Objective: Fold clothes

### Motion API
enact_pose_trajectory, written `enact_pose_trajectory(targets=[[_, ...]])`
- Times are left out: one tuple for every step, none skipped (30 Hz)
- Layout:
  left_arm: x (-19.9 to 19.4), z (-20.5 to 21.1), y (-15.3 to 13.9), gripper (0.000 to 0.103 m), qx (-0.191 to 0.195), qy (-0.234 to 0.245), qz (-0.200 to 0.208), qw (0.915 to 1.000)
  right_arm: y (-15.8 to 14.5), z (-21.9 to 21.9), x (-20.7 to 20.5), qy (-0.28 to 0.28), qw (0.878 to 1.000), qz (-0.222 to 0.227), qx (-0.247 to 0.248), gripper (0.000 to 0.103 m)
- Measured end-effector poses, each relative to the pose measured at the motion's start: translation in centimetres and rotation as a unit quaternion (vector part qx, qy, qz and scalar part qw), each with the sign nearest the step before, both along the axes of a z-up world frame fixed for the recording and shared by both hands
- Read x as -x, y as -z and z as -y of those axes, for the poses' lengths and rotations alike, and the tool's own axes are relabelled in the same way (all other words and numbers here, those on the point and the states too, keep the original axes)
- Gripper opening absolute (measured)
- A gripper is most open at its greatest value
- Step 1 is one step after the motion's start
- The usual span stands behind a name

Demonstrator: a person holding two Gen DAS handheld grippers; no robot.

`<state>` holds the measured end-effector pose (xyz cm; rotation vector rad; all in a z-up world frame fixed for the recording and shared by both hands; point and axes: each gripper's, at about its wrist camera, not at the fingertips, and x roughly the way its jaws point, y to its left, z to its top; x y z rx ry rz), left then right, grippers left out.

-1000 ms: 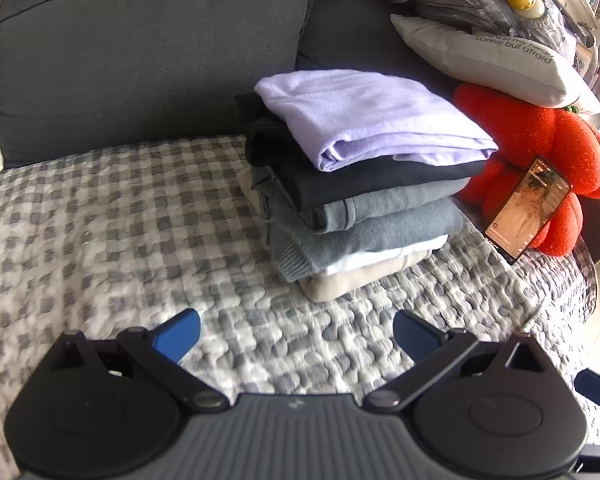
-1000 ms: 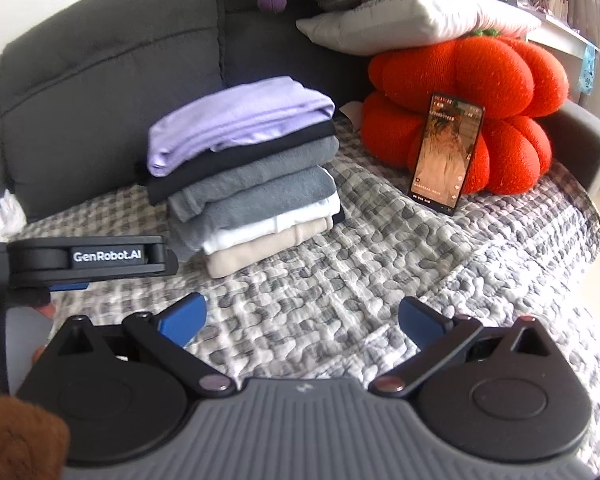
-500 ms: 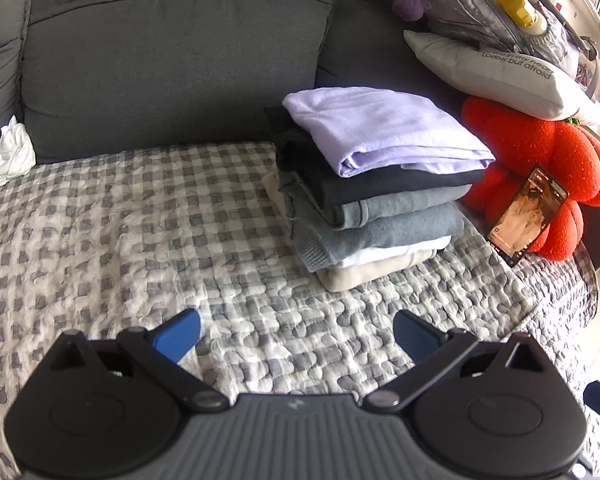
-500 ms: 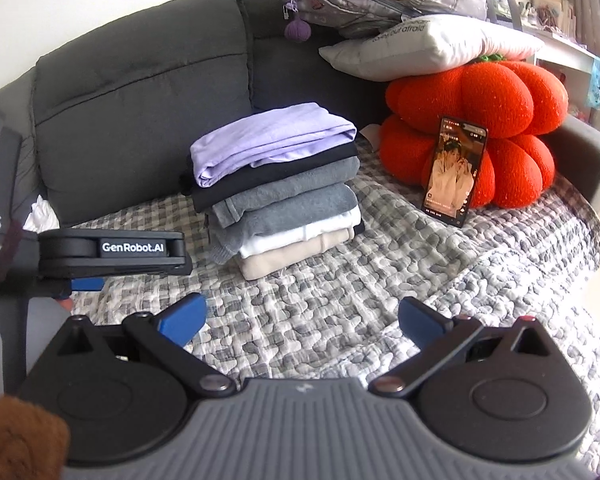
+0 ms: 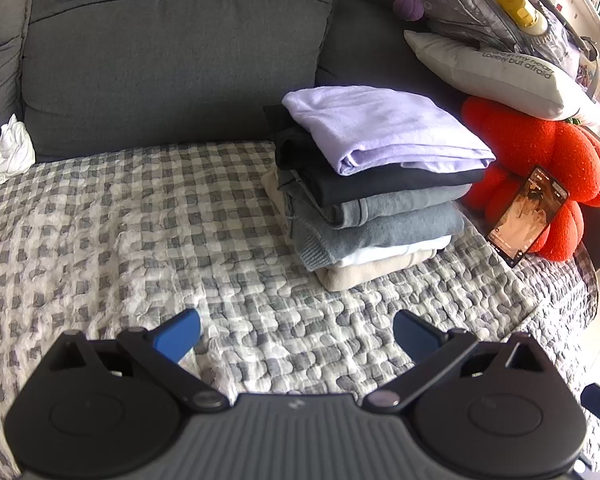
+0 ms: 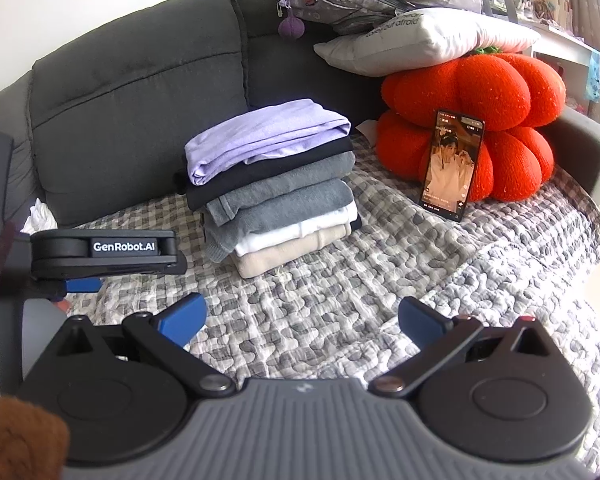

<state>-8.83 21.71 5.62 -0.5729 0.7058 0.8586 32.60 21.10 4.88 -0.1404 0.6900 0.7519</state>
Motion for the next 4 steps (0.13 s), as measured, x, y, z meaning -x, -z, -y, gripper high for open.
enact_pose_trajectory(targets=[[-0.02,-0.02,0.03,0.103,0.0,0.0,0.0,1.0,0.04,0.03,-0.03,0.0,1.0,-0.001,0.0,0.103],[-0.04,-0.05,0.06,0.103,0.001,-0.001,0.0,1.0,0.09,0.05,-0.04,0.0,1.0,-0.001,0.0,0.103],[-0.06,-0.07,0.09,0.103,0.001,-0.001,0.0,1.0,0.13,0.07,-0.06,0.0,1.0,-0.001,0.0,0.103],[-0.12,-0.1,0.13,0.103,0.001,-0.001,-0.001,1.0,0.18,0.09,-0.08,0.0,1.0,-0.001,0.001,0.103]])
